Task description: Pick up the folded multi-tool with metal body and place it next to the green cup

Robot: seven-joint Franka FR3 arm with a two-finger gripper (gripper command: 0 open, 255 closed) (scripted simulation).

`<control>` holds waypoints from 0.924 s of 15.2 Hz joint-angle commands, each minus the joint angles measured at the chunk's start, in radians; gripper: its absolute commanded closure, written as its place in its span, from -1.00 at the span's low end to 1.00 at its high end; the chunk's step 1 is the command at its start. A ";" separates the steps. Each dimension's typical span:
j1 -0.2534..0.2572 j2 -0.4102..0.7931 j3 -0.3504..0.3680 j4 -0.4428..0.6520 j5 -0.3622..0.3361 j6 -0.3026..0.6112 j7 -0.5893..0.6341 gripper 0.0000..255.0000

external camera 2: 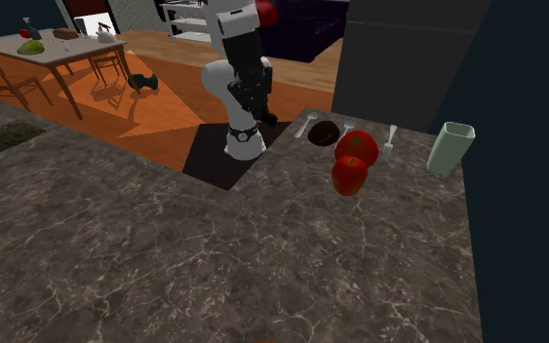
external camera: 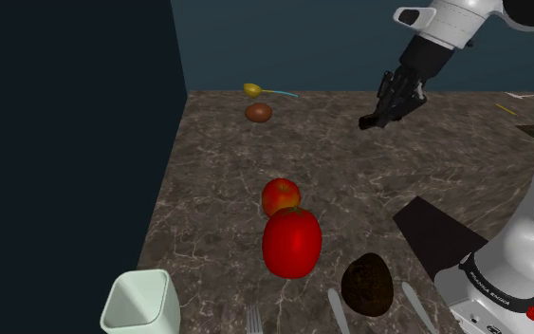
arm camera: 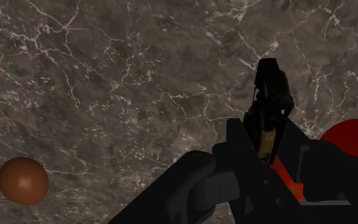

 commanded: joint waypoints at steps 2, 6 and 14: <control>0.026 -0.009 0.061 -0.012 0.030 0.009 0.064 1.00; 0.071 0.002 0.155 -0.017 0.080 0.036 0.164 1.00; 0.152 0.092 0.341 0.034 0.164 0.099 0.360 1.00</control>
